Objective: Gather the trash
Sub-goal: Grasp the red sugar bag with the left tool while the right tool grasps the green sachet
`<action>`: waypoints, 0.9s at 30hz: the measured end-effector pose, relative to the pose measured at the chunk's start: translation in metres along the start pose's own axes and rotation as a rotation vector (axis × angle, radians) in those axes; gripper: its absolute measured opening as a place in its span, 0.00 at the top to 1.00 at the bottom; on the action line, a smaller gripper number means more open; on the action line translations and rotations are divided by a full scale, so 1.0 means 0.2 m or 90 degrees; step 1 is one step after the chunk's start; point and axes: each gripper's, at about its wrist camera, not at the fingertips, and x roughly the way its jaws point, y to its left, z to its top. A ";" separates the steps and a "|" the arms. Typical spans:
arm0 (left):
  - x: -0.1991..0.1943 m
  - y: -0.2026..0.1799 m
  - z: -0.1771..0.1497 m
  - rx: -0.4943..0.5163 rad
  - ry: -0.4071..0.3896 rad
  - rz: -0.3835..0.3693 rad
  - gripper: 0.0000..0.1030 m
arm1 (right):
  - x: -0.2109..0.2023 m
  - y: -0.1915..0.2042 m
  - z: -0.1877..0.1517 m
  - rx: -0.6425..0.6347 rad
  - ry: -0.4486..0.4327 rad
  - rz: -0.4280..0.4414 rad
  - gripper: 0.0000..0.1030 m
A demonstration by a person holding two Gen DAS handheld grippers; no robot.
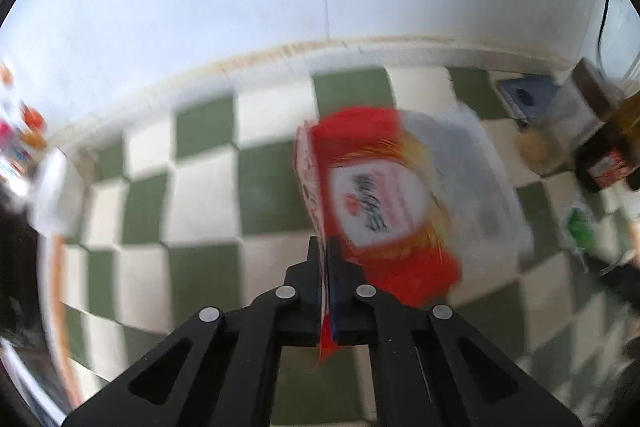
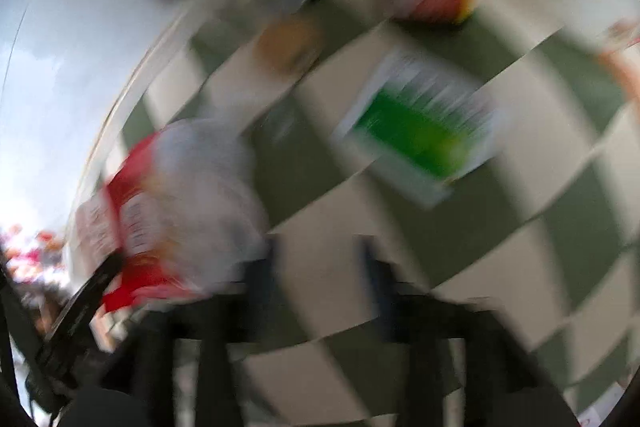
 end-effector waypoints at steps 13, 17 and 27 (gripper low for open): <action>0.06 -0.14 0.08 0.038 -0.003 0.027 1.00 | 0.10 -0.04 0.22 -0.108 -0.060 -0.206 0.79; -0.08 -0.17 0.08 0.048 -0.030 0.002 1.00 | 0.06 -0.07 0.15 -0.097 -0.059 -0.163 1.00; -0.69 -0.26 0.05 0.096 -0.155 -0.057 1.00 | -0.48 -0.28 -0.15 -0.003 -0.154 -0.032 1.00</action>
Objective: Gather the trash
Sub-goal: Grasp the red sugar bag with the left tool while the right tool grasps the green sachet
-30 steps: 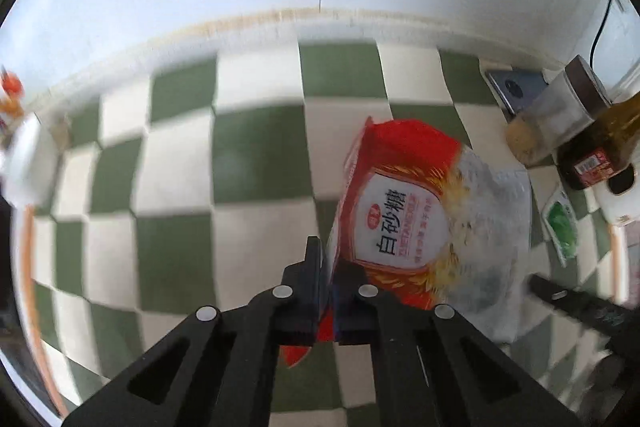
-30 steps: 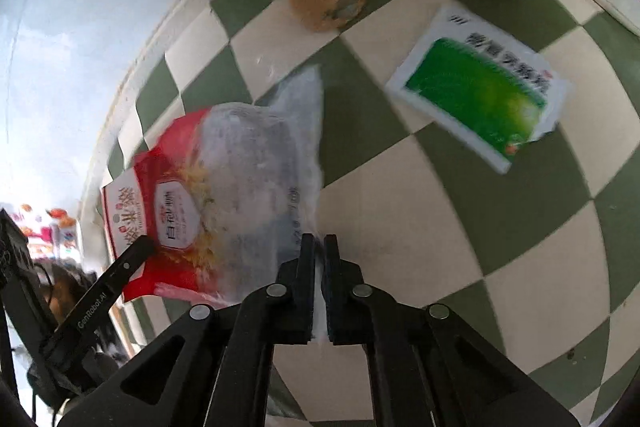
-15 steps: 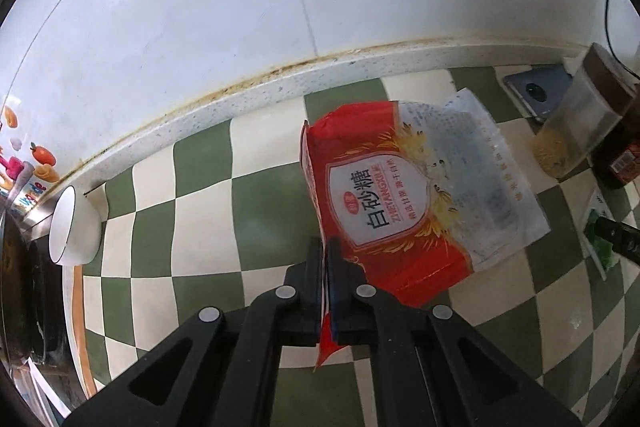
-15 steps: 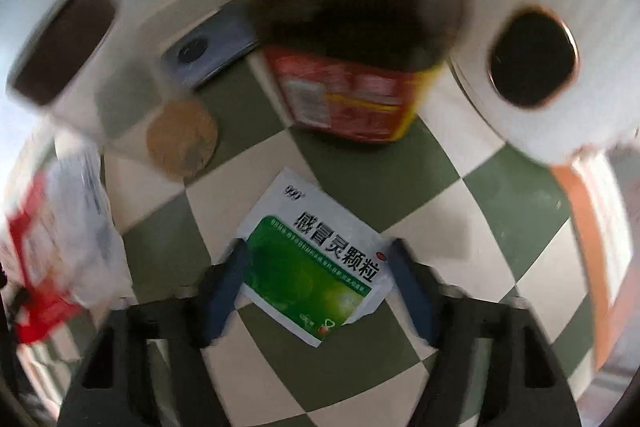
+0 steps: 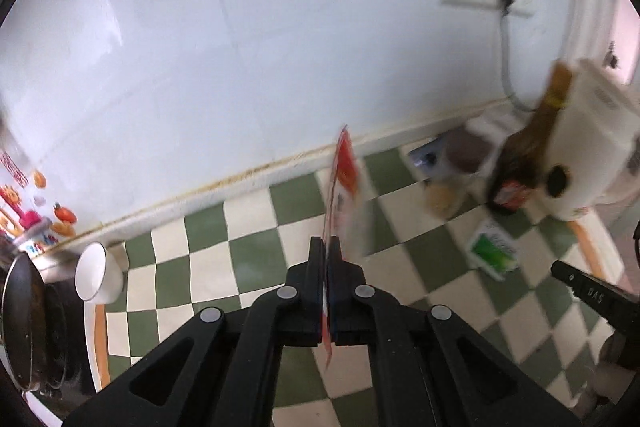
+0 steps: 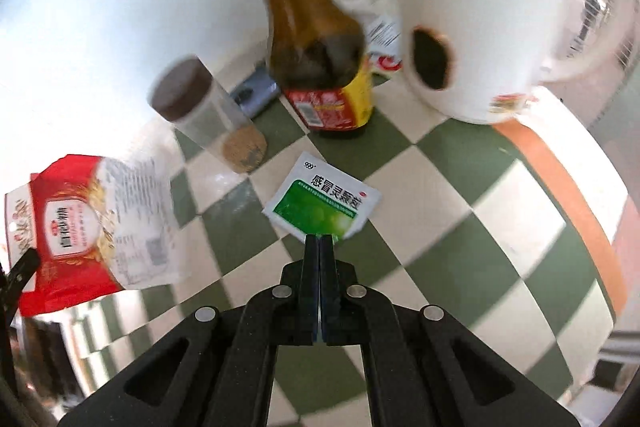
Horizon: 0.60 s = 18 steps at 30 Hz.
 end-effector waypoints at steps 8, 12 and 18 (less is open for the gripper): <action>-0.07 -0.07 -0.04 0.022 -0.032 0.036 1.00 | -0.07 -0.08 -0.05 0.062 0.017 0.053 0.78; 0.10 -0.05 -0.07 0.016 -0.010 0.066 1.00 | 0.20 0.02 0.07 0.066 0.050 0.025 0.37; 0.30 -0.01 -0.03 0.004 -0.010 0.122 1.00 | 0.56 0.09 0.18 0.032 0.082 -0.031 0.34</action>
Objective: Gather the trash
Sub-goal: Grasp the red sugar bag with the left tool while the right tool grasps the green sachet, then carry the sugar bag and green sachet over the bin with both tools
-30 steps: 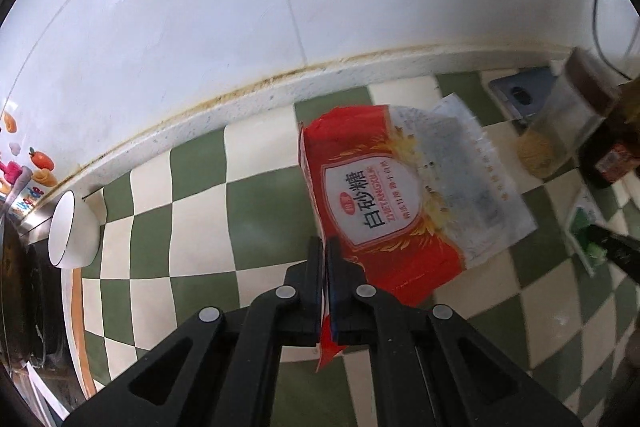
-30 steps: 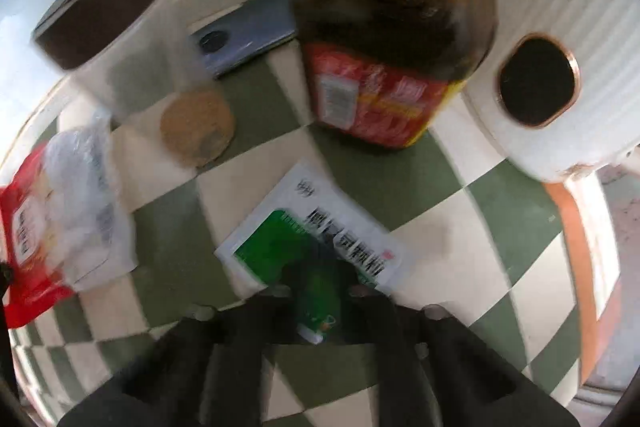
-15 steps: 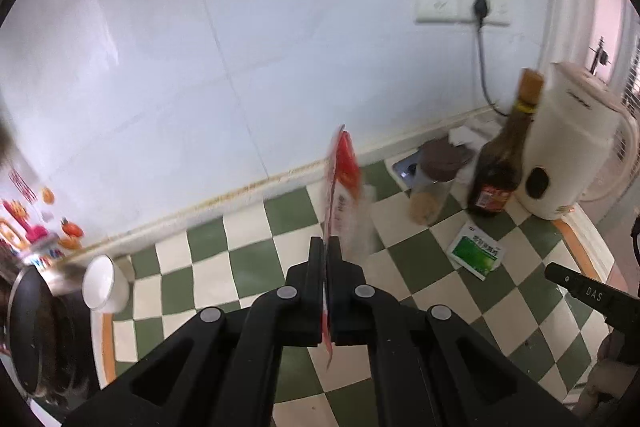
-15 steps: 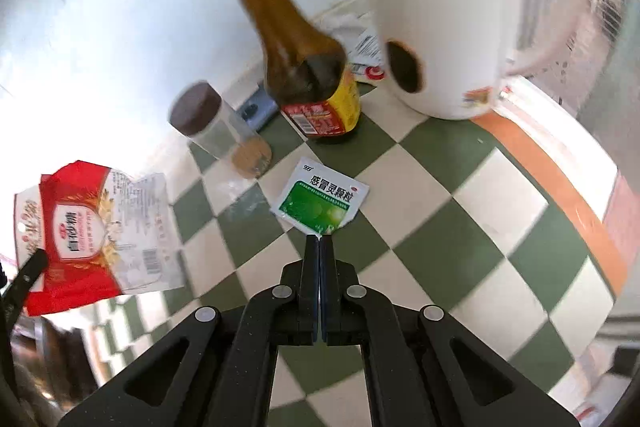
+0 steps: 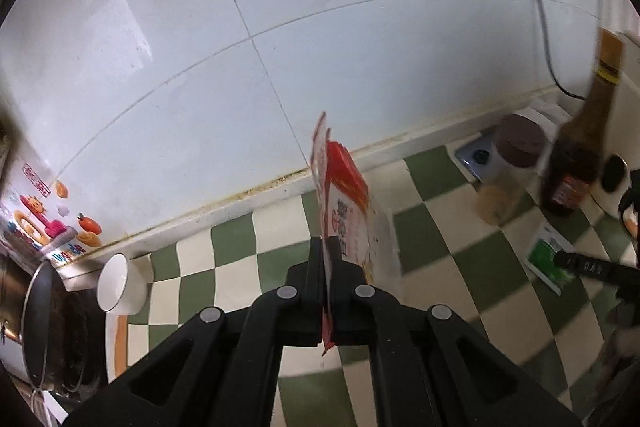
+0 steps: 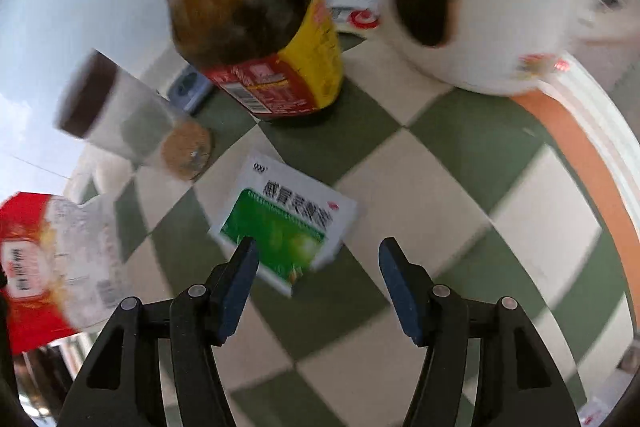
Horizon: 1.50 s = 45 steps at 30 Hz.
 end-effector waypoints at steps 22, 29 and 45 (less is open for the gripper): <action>-0.45 -0.06 0.08 0.019 -0.042 -0.112 1.00 | -0.54 -0.06 -0.30 0.010 -0.144 0.040 0.96; -0.94 -0.34 -0.02 0.091 -0.086 -0.211 1.00 | -0.98 -0.55 -0.70 0.112 -0.207 0.065 0.96; -1.82 -1.87 -1.17 0.475 -0.006 -0.531 1.00 | -1.41 -2.07 -2.40 0.546 -0.219 -0.078 0.96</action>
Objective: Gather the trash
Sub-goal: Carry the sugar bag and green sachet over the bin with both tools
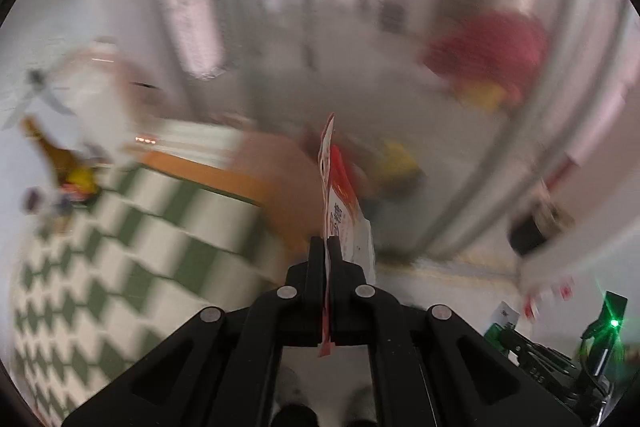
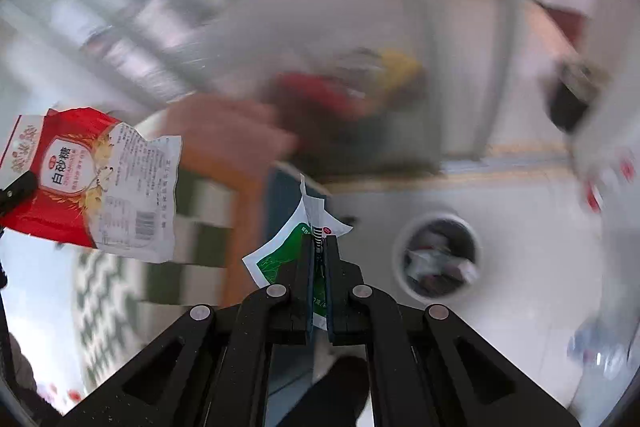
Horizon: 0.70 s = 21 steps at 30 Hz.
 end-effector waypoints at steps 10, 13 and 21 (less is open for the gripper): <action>1.36 -0.69 -0.53 0.077 0.226 -0.073 1.00 | 0.75 -1.07 -0.22 0.163 0.073 -0.089 0.96; 1.82 -0.80 -0.74 0.077 0.297 -0.089 1.00 | 1.11 -1.29 -0.29 0.185 0.095 -0.097 0.96; 2.51 -1.06 -1.14 0.095 0.434 -0.110 1.00 | 1.83 -1.58 -0.36 0.180 0.140 -0.120 0.96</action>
